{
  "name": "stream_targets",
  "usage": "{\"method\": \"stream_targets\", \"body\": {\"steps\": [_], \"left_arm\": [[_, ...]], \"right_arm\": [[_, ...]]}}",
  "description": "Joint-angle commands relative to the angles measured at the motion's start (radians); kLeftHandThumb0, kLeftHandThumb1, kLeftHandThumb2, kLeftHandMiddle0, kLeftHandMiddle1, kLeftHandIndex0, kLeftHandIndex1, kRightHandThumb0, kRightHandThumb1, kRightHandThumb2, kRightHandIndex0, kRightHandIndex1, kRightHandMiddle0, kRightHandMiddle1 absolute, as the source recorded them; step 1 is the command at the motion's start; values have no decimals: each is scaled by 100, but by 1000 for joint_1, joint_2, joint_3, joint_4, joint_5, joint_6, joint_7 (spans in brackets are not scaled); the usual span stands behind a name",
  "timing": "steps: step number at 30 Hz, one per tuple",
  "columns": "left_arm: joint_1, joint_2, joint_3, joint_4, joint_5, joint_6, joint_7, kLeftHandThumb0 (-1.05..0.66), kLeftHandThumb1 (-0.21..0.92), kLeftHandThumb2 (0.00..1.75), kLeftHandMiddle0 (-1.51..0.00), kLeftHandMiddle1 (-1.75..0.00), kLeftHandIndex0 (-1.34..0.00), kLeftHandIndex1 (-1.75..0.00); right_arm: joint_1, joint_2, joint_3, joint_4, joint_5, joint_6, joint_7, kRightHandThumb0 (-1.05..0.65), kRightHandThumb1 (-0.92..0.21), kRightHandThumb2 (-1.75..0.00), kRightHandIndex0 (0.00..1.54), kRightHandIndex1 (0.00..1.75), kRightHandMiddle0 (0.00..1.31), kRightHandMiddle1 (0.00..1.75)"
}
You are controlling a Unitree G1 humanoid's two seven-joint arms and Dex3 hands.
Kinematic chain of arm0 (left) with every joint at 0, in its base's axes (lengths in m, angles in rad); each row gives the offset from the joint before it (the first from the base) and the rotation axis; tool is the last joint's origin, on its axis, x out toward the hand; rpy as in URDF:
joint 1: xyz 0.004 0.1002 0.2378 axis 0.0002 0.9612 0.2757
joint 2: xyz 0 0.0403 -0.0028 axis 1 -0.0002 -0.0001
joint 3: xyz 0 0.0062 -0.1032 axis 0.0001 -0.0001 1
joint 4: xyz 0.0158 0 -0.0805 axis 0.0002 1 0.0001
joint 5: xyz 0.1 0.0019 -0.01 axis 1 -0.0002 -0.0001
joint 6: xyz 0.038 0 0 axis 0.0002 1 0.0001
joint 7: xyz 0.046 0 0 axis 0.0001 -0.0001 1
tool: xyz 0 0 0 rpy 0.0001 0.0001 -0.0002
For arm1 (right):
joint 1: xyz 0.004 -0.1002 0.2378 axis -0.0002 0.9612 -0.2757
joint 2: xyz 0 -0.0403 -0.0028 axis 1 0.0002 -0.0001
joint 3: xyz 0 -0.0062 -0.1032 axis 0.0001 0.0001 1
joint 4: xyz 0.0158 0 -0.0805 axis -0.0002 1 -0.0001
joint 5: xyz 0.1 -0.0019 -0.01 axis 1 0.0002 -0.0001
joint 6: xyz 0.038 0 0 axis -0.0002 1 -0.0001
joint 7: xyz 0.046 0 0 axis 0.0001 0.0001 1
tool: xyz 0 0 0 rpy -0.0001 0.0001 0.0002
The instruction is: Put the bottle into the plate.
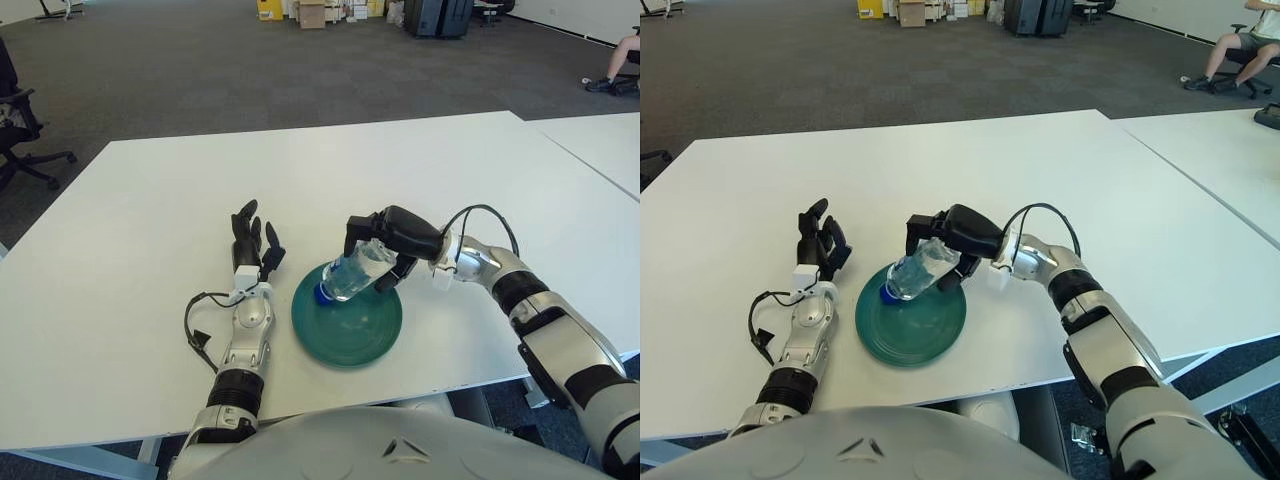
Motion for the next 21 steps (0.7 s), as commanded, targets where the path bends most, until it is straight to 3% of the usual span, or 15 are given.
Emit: {"method": "stream_targets", "body": {"steps": [1, 14, 21], "left_arm": [[-14, 4, 4, -6, 8, 5, 5, -79, 92, 85, -36, 0, 0, -85], [-18, 1, 4, -6, 12, 20, 12, -79, 92, 85, -37, -1, 0, -84], [-17, 0, 2, -9, 15, 19, 13, -79, 92, 84, -36, 0, 0, -84]], "right_arm": [[9, -11, -4, -21, -30, -4, -12, -44, -44, -116, 105, 175, 52, 175], [7, -29, 8, -85, -194, -35, -175, -44, -45, -115, 110, 175, 51, 175], [6, -40, 20, -105, -256, -41, -248, -43, -50, -108, 104, 175, 47, 175]]}}
